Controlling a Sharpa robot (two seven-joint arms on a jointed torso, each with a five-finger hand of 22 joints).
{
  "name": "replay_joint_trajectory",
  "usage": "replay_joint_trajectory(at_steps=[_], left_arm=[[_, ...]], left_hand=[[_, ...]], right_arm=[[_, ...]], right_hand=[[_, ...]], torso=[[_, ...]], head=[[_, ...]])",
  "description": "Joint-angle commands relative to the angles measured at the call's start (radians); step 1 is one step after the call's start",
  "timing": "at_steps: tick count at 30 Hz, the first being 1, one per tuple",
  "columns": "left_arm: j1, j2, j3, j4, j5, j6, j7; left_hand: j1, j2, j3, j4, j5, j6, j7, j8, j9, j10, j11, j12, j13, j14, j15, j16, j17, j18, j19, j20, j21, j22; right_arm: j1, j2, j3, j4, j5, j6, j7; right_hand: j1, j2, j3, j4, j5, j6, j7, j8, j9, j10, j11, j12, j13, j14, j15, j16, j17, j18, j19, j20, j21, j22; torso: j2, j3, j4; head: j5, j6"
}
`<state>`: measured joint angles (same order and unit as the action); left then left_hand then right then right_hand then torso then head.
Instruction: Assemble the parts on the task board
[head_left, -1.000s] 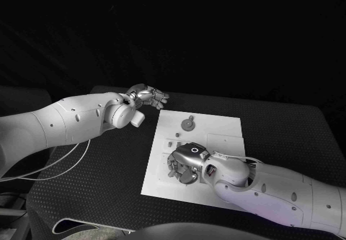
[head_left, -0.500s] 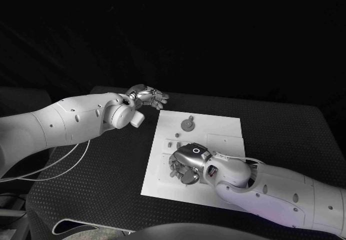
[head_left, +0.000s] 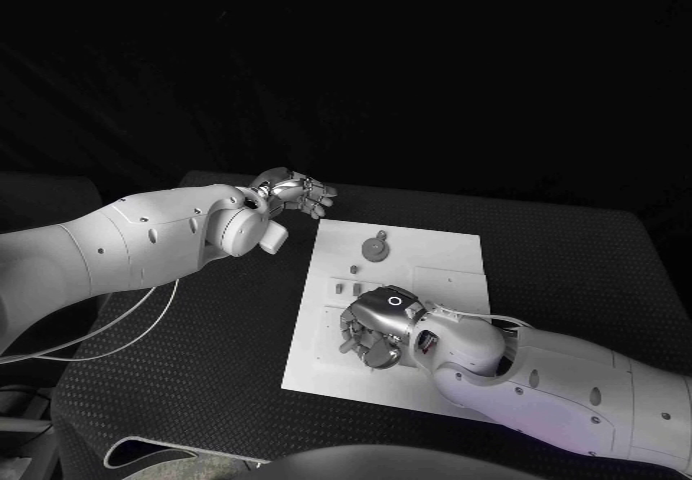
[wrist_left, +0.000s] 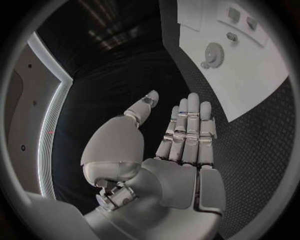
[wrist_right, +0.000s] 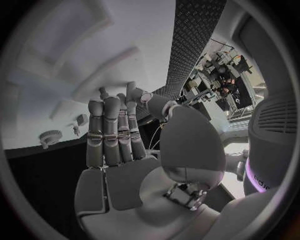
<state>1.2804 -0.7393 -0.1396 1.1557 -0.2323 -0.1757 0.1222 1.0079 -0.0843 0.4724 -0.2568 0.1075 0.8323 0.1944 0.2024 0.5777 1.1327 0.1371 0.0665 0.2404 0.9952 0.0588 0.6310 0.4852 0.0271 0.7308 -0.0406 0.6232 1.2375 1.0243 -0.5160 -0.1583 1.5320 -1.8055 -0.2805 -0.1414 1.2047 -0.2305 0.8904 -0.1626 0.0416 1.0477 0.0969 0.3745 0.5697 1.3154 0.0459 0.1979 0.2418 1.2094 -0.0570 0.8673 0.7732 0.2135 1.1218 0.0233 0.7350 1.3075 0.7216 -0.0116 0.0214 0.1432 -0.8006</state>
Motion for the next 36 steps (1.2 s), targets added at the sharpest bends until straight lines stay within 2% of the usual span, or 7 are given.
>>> replay_joint_trajectory(at_steps=[1, 5, 11, 21, 29, 36], left_arm=[[0.001, 0.001, 0.001, 0.003, 0.001, 0.013, 0.006], [0.001, 0.001, 0.001, 0.003, 0.001, 0.012, 0.005], [0.001, 0.001, 0.001, 0.004, 0.001, 0.012, 0.004], [0.001, 0.001, 0.001, 0.006, 0.001, 0.012, 0.004], [0.002, 0.002, 0.001, 0.005, 0.001, 0.012, 0.003], [0.002, 0.002, 0.001, 0.005, 0.001, 0.012, 0.002]], left_hand=[[-0.005, 0.002, -0.004, 0.004, -0.003, -0.009, 0.000, 0.004, -0.001, 0.001, 0.001, 0.005, -0.001, 0.007, 0.001, -0.004, 0.001, 0.021, 0.009, 0.001, -0.005, 0.001], [-0.005, 0.002, -0.004, 0.004, -0.003, -0.009, 0.000, 0.004, -0.001, 0.001, 0.001, 0.005, -0.001, 0.007, 0.001, -0.004, 0.002, 0.021, 0.009, 0.001, -0.006, 0.002], [-0.004, 0.002, -0.004, 0.004, -0.003, -0.009, 0.000, 0.005, -0.001, 0.001, 0.001, 0.005, -0.002, 0.007, 0.001, -0.005, 0.002, 0.021, 0.009, 0.001, -0.006, 0.002], [-0.004, 0.001, -0.004, 0.004, -0.003, -0.009, 0.000, 0.005, -0.002, 0.001, 0.001, 0.005, -0.002, 0.007, 0.001, -0.006, 0.003, 0.021, 0.009, 0.001, -0.006, 0.002], [-0.004, 0.001, -0.004, 0.004, -0.003, -0.010, 0.000, 0.005, -0.002, 0.001, 0.001, 0.005, -0.002, 0.007, 0.001, -0.006, 0.004, 0.021, 0.009, 0.001, -0.007, 0.003], [-0.004, 0.001, -0.004, 0.004, -0.003, -0.010, 0.000, 0.005, -0.002, 0.001, 0.001, 0.005, -0.002, 0.007, 0.001, -0.007, 0.005, 0.021, 0.009, 0.001, -0.007, 0.003]], right_arm=[[-0.001, 0.003, 0.000, -0.001, -0.006, 0.021, -0.004], [-0.001, 0.013, 0.000, -0.002, -0.004, 0.036, -0.002], [0.003, 0.029, -0.001, -0.004, -0.008, 0.085, -0.004], [0.010, 0.052, -0.001, 0.000, -0.052, 0.149, -0.032], [0.011, 0.069, -0.003, -0.002, -0.061, 0.155, -0.039], [0.012, 0.070, -0.006, -0.009, -0.056, 0.149, -0.040]], right_hand=[[0.001, 0.007, 0.006, 0.000, 0.007, 0.008, -0.002, 0.003, -0.001, 0.007, -0.003, 0.003, 0.001, 0.000, -0.005, 0.004, -0.002, 0.048, 0.001, -0.008, 0.007, 0.016], [0.001, 0.007, 0.006, 0.000, 0.007, 0.008, -0.002, 0.003, 0.000, 0.007, -0.002, 0.002, 0.001, 0.000, -0.005, 0.004, -0.002, 0.048, 0.001, -0.008, 0.007, 0.016], [0.000, 0.007, 0.007, -0.001, 0.007, 0.007, -0.002, 0.002, 0.000, 0.006, -0.002, 0.001, 0.001, -0.001, -0.005, 0.003, -0.002, 0.048, 0.000, -0.008, 0.006, 0.016], [-0.002, 0.009, 0.007, -0.004, 0.007, 0.005, -0.002, 0.001, 0.002, 0.005, -0.001, -0.001, 0.003, -0.003, -0.004, 0.003, -0.003, 0.048, -0.004, -0.007, 0.006, 0.016], [-0.004, 0.011, 0.007, -0.006, 0.007, 0.004, -0.001, 0.000, 0.003, 0.004, -0.001, -0.003, 0.003, -0.005, -0.004, 0.003, -0.004, 0.048, -0.007, -0.006, 0.006, 0.017], [-0.005, 0.012, 0.007, -0.007, 0.007, 0.003, -0.001, -0.001, 0.004, 0.003, 0.000, -0.004, 0.004, -0.006, -0.003, 0.003, -0.004, 0.048, -0.008, -0.005, 0.006, 0.017]], torso=[[0.000, 0.0000, -0.0011], [0.001, 0.0003, -0.0003], [0.000, -0.0011, -0.0002], [0.000, -0.0010, 0.0007], [0.000, -0.0014, 0.0007], [0.000, -0.0002, -0.0001]], head=[[0.000, -0.001], [-0.001, -0.002], [-0.002, -0.004], [-0.003, -0.006], [-0.004, -0.007], [-0.003, -0.008]])
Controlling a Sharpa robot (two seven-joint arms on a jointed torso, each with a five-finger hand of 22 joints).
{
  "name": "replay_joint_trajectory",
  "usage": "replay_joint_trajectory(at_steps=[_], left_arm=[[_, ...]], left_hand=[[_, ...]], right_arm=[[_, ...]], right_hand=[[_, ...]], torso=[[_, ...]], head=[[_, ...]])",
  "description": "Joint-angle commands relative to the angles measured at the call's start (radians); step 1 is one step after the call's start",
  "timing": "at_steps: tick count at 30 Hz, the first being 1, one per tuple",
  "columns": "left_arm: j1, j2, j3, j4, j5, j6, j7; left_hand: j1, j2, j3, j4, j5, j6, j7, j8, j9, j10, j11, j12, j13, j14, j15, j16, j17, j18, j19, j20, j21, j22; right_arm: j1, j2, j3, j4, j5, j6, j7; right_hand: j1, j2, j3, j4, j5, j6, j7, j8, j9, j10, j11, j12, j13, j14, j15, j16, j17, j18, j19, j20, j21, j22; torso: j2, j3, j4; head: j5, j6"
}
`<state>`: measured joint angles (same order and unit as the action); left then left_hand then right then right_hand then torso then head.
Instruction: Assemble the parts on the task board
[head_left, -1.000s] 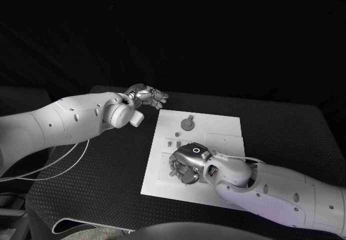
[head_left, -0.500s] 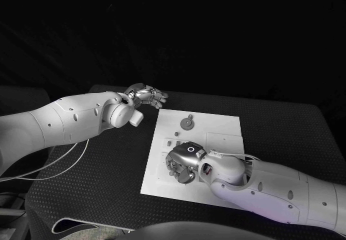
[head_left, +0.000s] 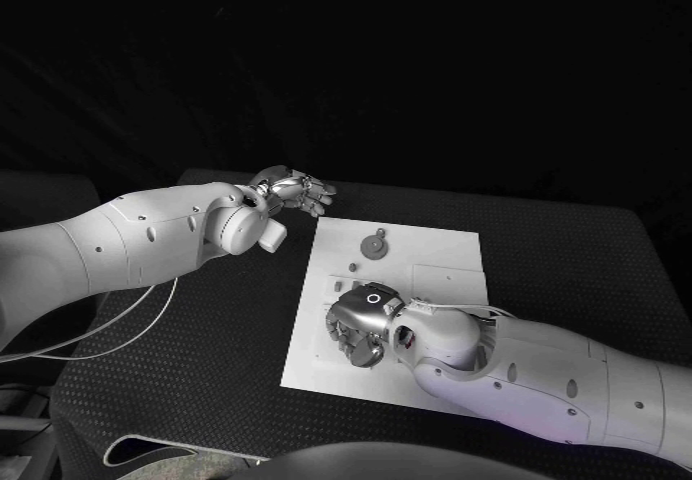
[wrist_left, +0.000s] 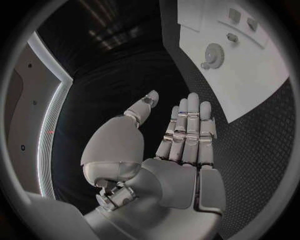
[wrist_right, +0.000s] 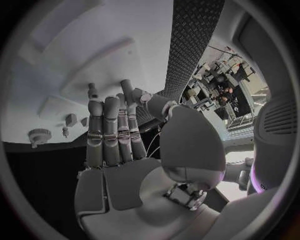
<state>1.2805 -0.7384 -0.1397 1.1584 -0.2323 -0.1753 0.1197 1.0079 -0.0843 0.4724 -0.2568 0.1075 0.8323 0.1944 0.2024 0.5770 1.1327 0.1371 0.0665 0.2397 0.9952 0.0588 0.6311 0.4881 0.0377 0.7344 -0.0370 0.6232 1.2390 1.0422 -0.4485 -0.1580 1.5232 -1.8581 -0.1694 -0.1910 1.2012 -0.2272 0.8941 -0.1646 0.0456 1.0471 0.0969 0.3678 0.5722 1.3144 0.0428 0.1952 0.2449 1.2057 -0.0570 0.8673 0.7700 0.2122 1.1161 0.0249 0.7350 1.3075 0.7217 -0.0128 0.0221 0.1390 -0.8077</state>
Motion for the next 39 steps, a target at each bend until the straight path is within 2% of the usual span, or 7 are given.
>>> replay_joint_trajectory(at_steps=[1, 3, 8, 10, 26, 31, 39], left_arm=[[0.002, 0.001, 0.001, 0.002, 0.001, 0.013, 0.004], [0.002, 0.001, 0.001, 0.002, 0.001, 0.014, 0.003], [0.002, 0.000, 0.001, 0.002, 0.001, 0.016, 0.002], [0.002, 0.000, 0.001, 0.002, 0.001, 0.016, 0.002], [0.001, 0.003, 0.001, -0.002, 0.001, 0.015, 0.005], [0.001, 0.003, 0.001, -0.003, 0.001, 0.016, 0.004], [0.001, 0.002, 0.001, -0.005, 0.001, 0.016, 0.005]], left_hand=[[-0.004, 0.001, -0.004, 0.004, -0.003, -0.010, 0.000, 0.005, -0.001, 0.001, 0.001, 0.005, -0.001, 0.007, 0.001, -0.007, 0.002, 0.010, 0.006, -0.002, -0.007, 0.001], [-0.004, 0.001, -0.004, 0.004, -0.003, -0.010, 0.000, 0.006, -0.001, 0.001, 0.001, 0.005, -0.001, 0.007, 0.001, -0.007, 0.002, 0.010, 0.006, -0.002, -0.007, 0.001], [-0.005, 0.001, -0.004, 0.005, -0.003, -0.010, 0.000, 0.006, -0.001, 0.001, 0.001, 0.005, -0.001, 0.007, 0.001, -0.007, 0.002, 0.010, 0.006, -0.002, -0.007, 0.002], [-0.005, 0.000, -0.004, 0.005, -0.003, -0.010, 0.000, 0.006, -0.001, 0.001, 0.001, 0.005, -0.001, 0.007, 0.001, -0.008, 0.003, 0.010, 0.006, -0.002, -0.007, 0.002], [-0.008, 0.001, -0.005, 0.008, -0.003, -0.010, 0.000, 0.007, -0.002, 0.002, 0.001, 0.005, -0.001, 0.009, 0.001, -0.009, 0.006, 0.010, 0.007, -0.002, -0.008, 0.003], [-0.009, 0.001, -0.005, 0.008, -0.003, -0.010, 0.000, 0.007, -0.002, 0.002, 0.000, 0.005, -0.001, 0.009, 0.001, -0.009, 0.006, 0.010, 0.007, -0.002, -0.008, 0.003], [-0.009, 0.002, -0.005, 0.009, -0.003, -0.010, 0.000, 0.007, -0.002, 0.002, 0.000, 0.005, -0.002, 0.009, 0.001, -0.010, 0.007, 0.010, 0.007, -0.002, -0.009, 0.003]], right_arm=[[-0.006, 0.002, -0.006, -0.002, 0.002, 0.037, 0.009], [-0.006, 0.001, -0.006, -0.003, 0.008, 0.035, 0.011], [-0.006, -0.001, -0.007, -0.005, 0.024, 0.021, 0.015], [-0.006, 0.000, -0.007, -0.005, 0.028, 0.017, 0.017], [0.000, -0.009, -0.007, -0.010, 0.047, -0.037, 0.006], [0.001, -0.016, -0.007, -0.007, 0.050, -0.049, 0.006], [0.019, -0.053, -0.005, 0.023, 0.102, -0.112, 0.029]], right_hand=[[-0.005, 0.006, 0.006, -0.004, 0.003, 0.000, 0.001, 0.003, 0.001, 0.000, 0.004, -0.004, 0.001, -0.005, -0.002, 0.002, -0.002, 0.050, -0.006, -0.005, 0.004, 0.017], [-0.007, 0.001, 0.010, -0.004, 0.003, -0.002, 0.002, 0.001, 0.002, -0.002, 0.005, -0.006, 0.001, -0.007, -0.001, 0.001, -0.003, 0.050, -0.009, -0.004, 0.003, 0.016], [-0.043, -0.056, 0.008, -0.011, 0.005, -0.039, 0.019, -0.028, -0.005, -0.042, 0.025, -0.035, -0.003, -0.038, 0.018, -0.009, -0.012, 0.049, -0.040, 0.013, -0.009, 0.014], [-0.062, -0.064, -0.015, -0.019, 0.007, -0.053, 0.026, -0.038, -0.009, -0.058, 0.031, -0.045, -0.005, -0.045, 0.024, -0.006, -0.012, 0.050, -0.046, 0.017, -0.009, 0.016], [-0.097, -0.071, -0.089, -0.061, 0.007, -0.182, 0.083, -0.118, -0.043, -0.213, 0.089, -0.087, -0.042, -0.158, 0.079, 0.030, -0.022, 0.050, -0.131, 0.055, -0.032, 0.018], [-0.105, -0.072, -0.099, -0.066, 0.006, -0.209, 0.096, -0.128, -0.050, -0.250, 0.101, -0.075, -0.056, -0.181, 0.090, 0.047, -0.026, 0.050, -0.147, 0.062, -0.032, 0.020], [-0.105, -0.073, -0.103, -0.072, 0.005, -0.226, 0.103, -0.132, -0.053, -0.273, 0.107, -0.064, -0.064, -0.194, 0.096, 0.058, -0.031, 0.050, -0.156, 0.066, -0.032, 0.020]], torso=[[0.000, 0.0010, -0.0008], [0.000, 0.0010, -0.0011], [0.000, 0.0020, -0.0016], [0.000, 0.0021, -0.0019], [0.000, 0.0036, -0.0007], [-0.001, 0.0019, -0.0010], [-0.001, 0.0034, -0.0016]], head=[[0.001, -0.001], [0.001, -0.001], [0.002, -0.001], [0.002, -0.001], [-0.003, -0.001], [-0.003, 0.000], [-0.005, 0.007]])
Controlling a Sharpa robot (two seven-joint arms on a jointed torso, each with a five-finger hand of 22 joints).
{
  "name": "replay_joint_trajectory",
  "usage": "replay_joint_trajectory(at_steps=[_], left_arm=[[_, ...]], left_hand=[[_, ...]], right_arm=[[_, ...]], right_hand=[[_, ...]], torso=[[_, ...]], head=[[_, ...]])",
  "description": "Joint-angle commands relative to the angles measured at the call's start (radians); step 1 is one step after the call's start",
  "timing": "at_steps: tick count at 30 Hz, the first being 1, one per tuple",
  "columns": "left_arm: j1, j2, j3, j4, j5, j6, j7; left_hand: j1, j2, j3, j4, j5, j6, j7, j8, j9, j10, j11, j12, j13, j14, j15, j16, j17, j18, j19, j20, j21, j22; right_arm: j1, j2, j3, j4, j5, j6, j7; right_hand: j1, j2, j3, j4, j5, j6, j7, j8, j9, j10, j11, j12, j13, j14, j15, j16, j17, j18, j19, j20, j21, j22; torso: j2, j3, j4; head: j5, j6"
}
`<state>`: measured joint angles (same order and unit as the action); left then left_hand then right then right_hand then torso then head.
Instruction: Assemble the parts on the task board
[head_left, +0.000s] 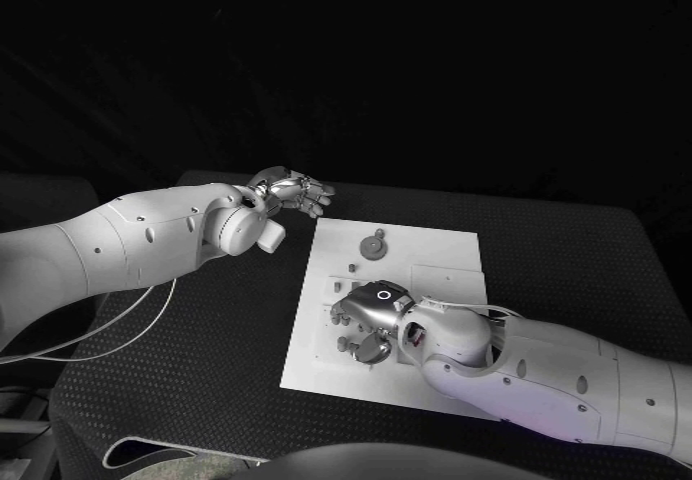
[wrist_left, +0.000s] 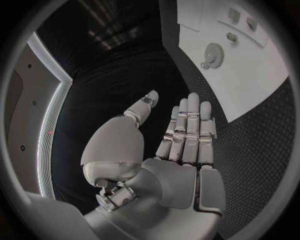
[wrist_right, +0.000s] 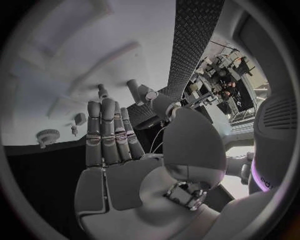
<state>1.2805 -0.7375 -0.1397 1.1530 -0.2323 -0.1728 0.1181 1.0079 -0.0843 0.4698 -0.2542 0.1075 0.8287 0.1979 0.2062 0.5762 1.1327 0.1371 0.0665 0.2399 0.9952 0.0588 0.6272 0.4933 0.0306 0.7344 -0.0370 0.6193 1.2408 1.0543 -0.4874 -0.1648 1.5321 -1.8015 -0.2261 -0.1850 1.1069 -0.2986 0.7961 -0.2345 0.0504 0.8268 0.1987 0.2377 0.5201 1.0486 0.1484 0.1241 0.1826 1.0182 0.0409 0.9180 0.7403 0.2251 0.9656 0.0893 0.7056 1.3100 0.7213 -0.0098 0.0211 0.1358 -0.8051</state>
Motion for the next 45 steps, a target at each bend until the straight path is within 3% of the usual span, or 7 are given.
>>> replay_joint_trajectory(at_steps=[1, 9, 11, 16, 27, 34, 45], left_arm=[[0.001, 0.001, 0.001, 0.000, 0.001, 0.014, 0.007], [0.001, -0.002, 0.000, -0.010, 0.002, 0.011, 0.010], [0.001, 0.000, 0.000, -0.013, 0.002, 0.010, 0.011], [0.000, 0.009, 0.000, -0.029, 0.003, 0.013, 0.012], [-0.004, 0.025, -0.001, -0.050, 0.005, 0.018, 0.011], [-0.004, 0.024, -0.001, -0.049, 0.006, 0.020, 0.009], [-0.004, 0.023, -0.001, -0.048, 0.006, 0.019, 0.009]], left_hand=[[-0.009, 0.002, -0.002, 0.006, -0.003, -0.007, -0.003, 0.003, -0.001, 0.002, 0.000, 0.005, -0.002, 0.009, 0.001, -0.006, 0.001, 0.017, 0.007, -0.002, -0.005, 0.002], [-0.009, 0.002, -0.002, 0.006, -0.003, -0.007, -0.003, 0.003, -0.001, 0.002, 0.000, 0.005, -0.002, 0.009, 0.001, -0.006, 0.002, 0.017, 0.007, -0.002, -0.005, 0.002], [-0.009, 0.002, -0.002, 0.006, -0.003, -0.007, -0.003, 0.004, -0.001, 0.002, 0.000, 0.005, -0.002, 0.009, 0.001, -0.006, 0.002, 0.017, 0.007, -0.002, -0.005, 0.002], [-0.009, 0.003, -0.002, 0.007, -0.003, -0.005, -0.004, 0.005, -0.001, 0.005, -0.001, 0.007, -0.001, 0.009, 0.001, -0.007, 0.004, 0.017, 0.007, -0.003, -0.006, 0.002], [-0.010, 0.003, -0.002, 0.008, -0.003, -0.006, -0.004, 0.005, -0.001, 0.007, -0.002, 0.008, -0.001, 0.010, 0.001, -0.008, 0.005, 0.017, 0.008, -0.003, -0.006, 0.003], [-0.010, 0.003, -0.002, 0.008, -0.003, -0.006, -0.004, 0.005, -0.002, 0.007, -0.002, 0.008, -0.001, 0.010, 0.001, -0.009, 0.005, 0.017, 0.008, -0.003, -0.006, 0.003], [-0.010, 0.003, -0.003, 0.008, -0.003, -0.006, -0.004, 0.006, -0.002, 0.007, -0.002, 0.008, -0.001, 0.010, 0.001, -0.009, 0.006, 0.017, 0.008, -0.003, -0.007, 0.003]], right_arm=[[0.011, -0.020, 0.003, 0.019, 0.061, -0.063, 0.027], [0.092, -0.141, 0.037, 0.061, 0.403, -0.068, 0.066], [0.116, -0.176, 0.039, 0.068, 0.437, -0.058, 0.029], [0.169, -0.252, 0.040, 0.066, 0.492, 0.044, -0.010], [0.194, -0.373, 0.037, 0.045, 0.790, 0.188, 0.006], [0.193, -0.425, 0.009, 0.057, 0.850, 0.371, -0.141], [0.193, -0.437, -0.052, 0.096, 0.887, 0.427, -0.279]], right_hand=[[-0.010, -0.002, -0.005, -0.002, 0.000, -0.006, 0.001, -0.002, -0.001, -0.007, 0.001, 0.008, -0.002, -0.006, -0.002, 0.008, -0.002, 0.037, -0.005, 0.001, -0.002, 0.017], [-0.037, -0.001, -0.023, 0.009, -0.001, -0.006, 0.001, 0.001, 0.001, -0.002, -0.002, 0.025, -0.001, -0.002, -0.005, 0.018, -0.004, 0.037, 0.001, 0.003, 0.005, 0.018], [-0.171, 0.025, -0.056, 0.121, -0.008, 0.001, 0.005, 0.007, 0.004, 0.083, -0.025, 0.084, 0.025, 0.018, -0.020, 0.033, -0.001, 0.027, 0.022, 0.010, 0.017, 0.018], [-0.134, 0.011, -0.064, 0.201, -0.004, 0.004, -0.019, 0.035, 0.039, 0.085, -0.078, 0.342, 0.186, 0.049, -0.074, 0.086, -0.005, 0.037, 0.057, -0.039, 0.073, 0.022], [-0.075, 0.031, -0.111, 0.195, 0.001, 0.047, -0.051, 0.073, 0.104, -0.011, -0.112, 0.662, 0.393, 0.129, -0.112, 0.201, 0.003, 0.037, 0.127, -0.096, 0.216, 0.023], [-0.180, 0.038, -0.183, 0.282, 0.000, 0.086, -0.086, 0.085, 0.140, -0.006, -0.140, 0.955, 0.571, 0.204, -0.146, 0.366, 0.094, 0.037, 0.165, -0.132, 0.306, 0.018], [-0.236, 0.032, -0.132, 0.410, -0.002, 0.138, -0.109, 0.108, 0.200, 0.011, -0.170, 1.113, 0.671, 0.207, -0.169, 0.444, 0.194, 0.037, 0.206, -0.165, 0.352, 0.013]], torso=[[-0.001, 0.0002, -0.0006], [-0.005, -0.0001, -0.0057], [-0.008, 0.0000, -0.0074], [-0.017, 0.0000, -0.0147], [-0.035, 0.0025, -0.0219], [-0.039, 0.0073, -0.0251], [-0.038, 0.0048, -0.0277]], head=[[-0.003, 0.006], [-0.020, 0.030], [-0.024, 0.034], [-0.028, 0.041], [-0.038, 0.041], [-0.039, 0.031], [-0.045, 0.024]])
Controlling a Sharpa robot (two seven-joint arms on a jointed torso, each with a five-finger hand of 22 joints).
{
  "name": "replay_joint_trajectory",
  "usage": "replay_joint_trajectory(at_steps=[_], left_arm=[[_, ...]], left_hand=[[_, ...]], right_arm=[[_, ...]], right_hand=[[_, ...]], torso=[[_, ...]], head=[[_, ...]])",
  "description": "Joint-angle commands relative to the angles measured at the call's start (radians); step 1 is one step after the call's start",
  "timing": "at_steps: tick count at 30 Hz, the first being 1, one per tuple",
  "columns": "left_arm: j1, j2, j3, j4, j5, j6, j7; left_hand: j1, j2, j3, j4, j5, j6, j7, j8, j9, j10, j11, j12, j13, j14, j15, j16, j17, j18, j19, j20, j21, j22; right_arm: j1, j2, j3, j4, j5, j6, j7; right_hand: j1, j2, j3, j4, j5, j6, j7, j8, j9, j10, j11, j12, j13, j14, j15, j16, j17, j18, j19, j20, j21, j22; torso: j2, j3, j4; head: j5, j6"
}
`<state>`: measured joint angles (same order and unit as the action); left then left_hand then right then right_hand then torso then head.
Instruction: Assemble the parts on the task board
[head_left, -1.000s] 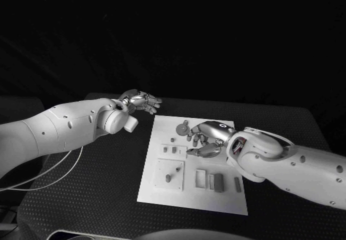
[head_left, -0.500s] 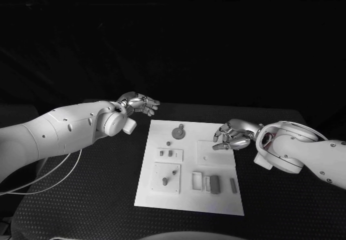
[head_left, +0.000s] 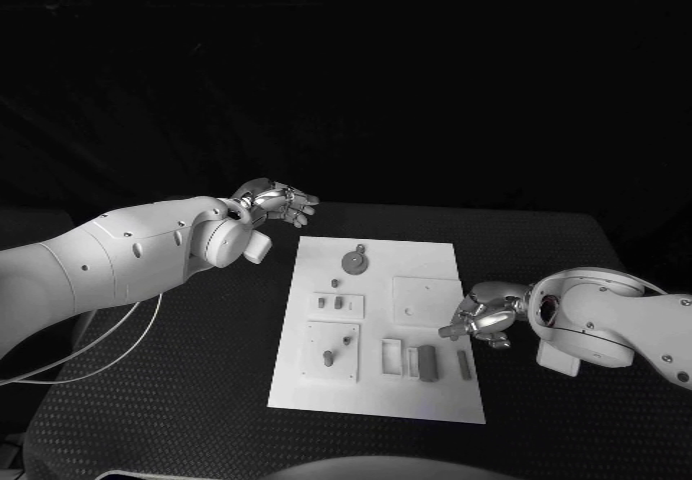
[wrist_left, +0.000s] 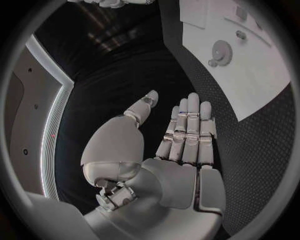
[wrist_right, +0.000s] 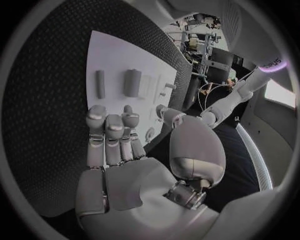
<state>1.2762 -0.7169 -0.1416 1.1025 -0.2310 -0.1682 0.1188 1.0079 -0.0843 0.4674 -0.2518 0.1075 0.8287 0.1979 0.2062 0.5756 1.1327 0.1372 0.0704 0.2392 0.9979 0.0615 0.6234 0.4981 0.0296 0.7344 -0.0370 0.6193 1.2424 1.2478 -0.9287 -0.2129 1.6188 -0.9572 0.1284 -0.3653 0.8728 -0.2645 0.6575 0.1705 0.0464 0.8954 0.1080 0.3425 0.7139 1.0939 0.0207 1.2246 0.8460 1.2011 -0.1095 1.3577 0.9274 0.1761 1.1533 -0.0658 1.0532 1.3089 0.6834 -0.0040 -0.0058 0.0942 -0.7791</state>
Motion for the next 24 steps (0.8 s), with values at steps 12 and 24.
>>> replay_joint_trajectory(at_steps=[12, 24], left_arm=[[0.000, 0.001, 0.000, 0.010, 0.005, 0.015, 0.007], [0.000, -0.002, 0.000, 0.011, 0.005, 0.017, 0.007]], left_hand=[[-0.011, 0.003, 0.000, 0.006, -0.003, -0.006, -0.004, 0.006, -0.001, 0.007, -0.002, 0.004, 0.000, 0.007, -0.002, -0.006, 0.002, 0.018, 0.008, -0.003, -0.007, 0.002], [-0.012, 0.003, -0.001, 0.007, -0.003, -0.006, -0.004, 0.006, -0.002, 0.007, -0.002, 0.003, 0.000, 0.008, -0.002, -0.007, 0.003, 0.018, 0.008, -0.003, -0.007, 0.003]], right_arm=[[-0.015, 0.052, -0.031, -0.012, 0.075, 0.023, -0.149], [-0.050, 0.099, -0.034, -0.032, 0.057, 0.018, -0.159]], right_hand=[[-0.012, 0.014, 0.043, 0.018, 0.003, 0.067, -0.017, -0.029, -0.003, -0.011, -0.042, 0.045, 0.033, 0.042, -0.018, -0.007, 0.024, 0.086, 0.025, -0.013, 0.014, 0.012], [-0.071, -0.016, 0.035, 0.042, 0.002, 0.082, -0.015, -0.046, -0.015, -0.013, -0.040, 0.045, 0.040, 0.045, -0.015, -0.015, 0.039, 0.086, 0.019, -0.005, 0.020, 0.011]], torso=[[0.001, -0.0010, 0.0033], [0.002, -0.0010, 0.0029]], head=[[-0.015, -0.007], [-0.013, -0.017]])
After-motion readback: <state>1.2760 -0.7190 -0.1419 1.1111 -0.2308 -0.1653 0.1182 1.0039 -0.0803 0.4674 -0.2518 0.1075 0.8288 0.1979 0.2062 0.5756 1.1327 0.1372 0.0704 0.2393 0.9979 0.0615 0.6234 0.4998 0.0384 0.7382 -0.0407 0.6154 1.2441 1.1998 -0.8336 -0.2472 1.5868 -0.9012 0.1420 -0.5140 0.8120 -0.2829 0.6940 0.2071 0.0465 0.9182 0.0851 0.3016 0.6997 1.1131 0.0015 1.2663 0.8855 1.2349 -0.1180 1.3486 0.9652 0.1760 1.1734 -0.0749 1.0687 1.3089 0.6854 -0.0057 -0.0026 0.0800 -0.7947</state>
